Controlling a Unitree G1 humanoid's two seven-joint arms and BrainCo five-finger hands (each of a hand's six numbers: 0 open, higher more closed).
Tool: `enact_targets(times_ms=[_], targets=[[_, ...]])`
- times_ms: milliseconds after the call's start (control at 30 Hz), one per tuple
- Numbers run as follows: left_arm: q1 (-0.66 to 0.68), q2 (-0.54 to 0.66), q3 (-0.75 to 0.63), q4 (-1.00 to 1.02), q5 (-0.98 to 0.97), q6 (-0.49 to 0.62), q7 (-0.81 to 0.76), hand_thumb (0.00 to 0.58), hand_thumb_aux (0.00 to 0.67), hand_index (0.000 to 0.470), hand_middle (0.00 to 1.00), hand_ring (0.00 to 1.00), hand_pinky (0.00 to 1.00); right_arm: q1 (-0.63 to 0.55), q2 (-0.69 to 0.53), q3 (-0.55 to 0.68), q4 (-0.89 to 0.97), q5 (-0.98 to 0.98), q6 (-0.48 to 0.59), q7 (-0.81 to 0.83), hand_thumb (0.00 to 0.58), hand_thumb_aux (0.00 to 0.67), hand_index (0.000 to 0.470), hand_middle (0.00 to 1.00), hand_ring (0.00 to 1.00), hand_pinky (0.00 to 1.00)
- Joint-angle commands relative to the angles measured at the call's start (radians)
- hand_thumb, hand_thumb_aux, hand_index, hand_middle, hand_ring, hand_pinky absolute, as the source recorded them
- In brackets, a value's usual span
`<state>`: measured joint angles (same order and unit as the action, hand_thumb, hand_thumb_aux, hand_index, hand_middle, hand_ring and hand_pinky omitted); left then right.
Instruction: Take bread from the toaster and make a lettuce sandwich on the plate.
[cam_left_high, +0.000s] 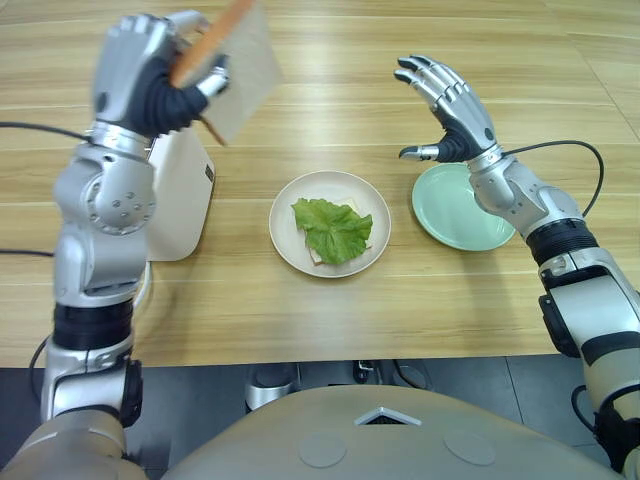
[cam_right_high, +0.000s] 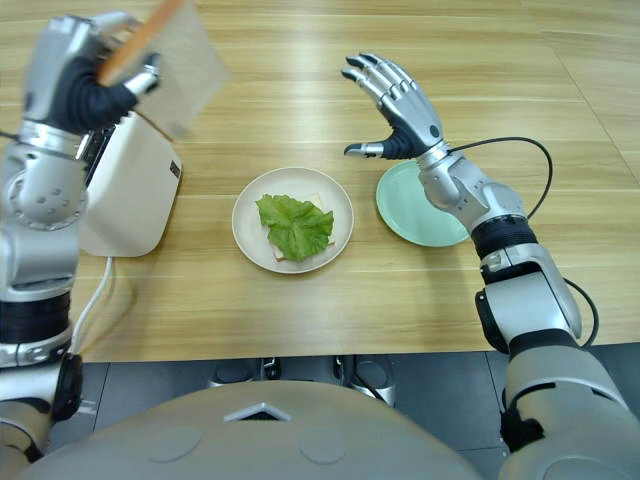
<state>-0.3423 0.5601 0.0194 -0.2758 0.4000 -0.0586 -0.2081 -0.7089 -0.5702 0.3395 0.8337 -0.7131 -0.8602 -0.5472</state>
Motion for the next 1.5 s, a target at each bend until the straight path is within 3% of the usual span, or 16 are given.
enact_targets(times_ms=[33,233,500,767,967,1500], targets=[[-0.059,-0.052,-0.028,0.173,-0.219,-0.002,-0.161,0.58,0.67,0.46,1.0,1.0,1.0,0.015,-0.019,-0.044,0.017,0.058,-0.04,0.013,0.0,0.0,0.0,0.0,0.0,0.0],[-0.111,-0.156,-0.079,0.463,-0.422,0.052,-0.395,0.58,0.67,0.46,1.0,1.0,1.0,0.06,-0.05,-0.089,0.016,0.132,-0.092,0.072,0.0,0.0,0.0,0.0,0.0,0.0],[-0.143,-0.271,-0.131,0.705,-0.471,0.093,-0.508,0.58,0.67,0.46,1.0,1.0,1.0,0.109,-0.048,-0.088,0.012,0.18,-0.183,0.188,0.0,0.0,0.0,0.0,0.0,0.0],[-0.145,-0.294,-0.178,0.791,-0.445,0.09,-0.56,0.58,0.67,0.46,1.0,1.0,1.0,0.163,-0.032,-0.037,-0.02,0.158,-0.289,0.315,0.0,0.0,0.0,0.0,0.0,0.0],[-0.228,-0.301,-0.227,0.916,-0.389,0.057,-0.563,0.58,0.67,0.46,1.0,1.0,1.0,0.19,-0.021,0.026,-0.034,0.177,-0.329,0.465,0.0,0.0,0.0,0.0,0.0,0.0],[-0.356,-0.307,-0.248,1.138,-0.308,-0.036,-0.566,0.58,0.67,0.46,1.0,1.0,1.0,0.267,0.001,0.079,-0.129,0.32,-0.323,0.754,0.0,0.0,0.0,0.0,0.0,0.0]])
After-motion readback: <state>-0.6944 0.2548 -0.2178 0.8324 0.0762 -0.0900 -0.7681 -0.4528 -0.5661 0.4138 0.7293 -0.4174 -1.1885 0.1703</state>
